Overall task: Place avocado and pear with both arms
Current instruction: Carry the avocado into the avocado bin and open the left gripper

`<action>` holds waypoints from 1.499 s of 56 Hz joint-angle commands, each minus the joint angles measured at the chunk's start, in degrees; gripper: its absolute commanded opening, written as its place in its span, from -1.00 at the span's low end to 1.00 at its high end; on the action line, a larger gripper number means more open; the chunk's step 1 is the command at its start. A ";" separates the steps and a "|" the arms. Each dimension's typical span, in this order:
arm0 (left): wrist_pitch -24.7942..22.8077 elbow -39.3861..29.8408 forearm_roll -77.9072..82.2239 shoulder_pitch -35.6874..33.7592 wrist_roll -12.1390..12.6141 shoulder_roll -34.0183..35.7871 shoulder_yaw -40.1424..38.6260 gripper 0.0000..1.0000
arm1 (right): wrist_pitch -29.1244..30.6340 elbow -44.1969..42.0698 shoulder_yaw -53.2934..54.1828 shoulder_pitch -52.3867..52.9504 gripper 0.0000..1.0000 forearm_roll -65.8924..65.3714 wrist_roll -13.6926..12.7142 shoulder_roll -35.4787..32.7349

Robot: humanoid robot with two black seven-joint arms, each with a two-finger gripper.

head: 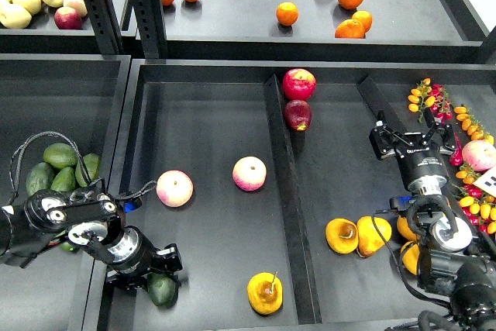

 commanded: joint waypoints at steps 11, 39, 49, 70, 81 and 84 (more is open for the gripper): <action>-0.01 -1.22 -0.99 -3.37 -0.01 5.83 -0.64 0.11 | 0.00 0.43 -0.09 -0.61 0.99 0.00 -0.09 0.00; -0.01 -1.66 -3.63 -5.83 -0.01 17.08 -1.44 0.13 | 0.00 0.52 -0.09 -0.79 0.99 0.00 -0.09 0.00; -0.01 -2.01 -3.63 -4.69 -0.01 21.39 -0.56 0.16 | 0.00 0.61 -0.17 -0.96 0.99 0.09 -0.09 0.00; -0.01 -0.35 -3.19 -0.12 -0.01 24.73 -0.64 0.21 | 0.00 2.10 -0.61 -2.19 0.99 0.00 -0.09 0.00; -0.01 1.24 -3.01 -0.12 -0.01 24.56 -0.64 0.35 | 0.00 2.10 -0.70 -2.19 0.99 0.00 -0.09 0.00; -0.01 1.85 -3.01 -0.03 -0.01 24.56 -0.56 0.38 | 0.00 2.10 -0.70 -2.28 0.99 0.00 -0.18 0.00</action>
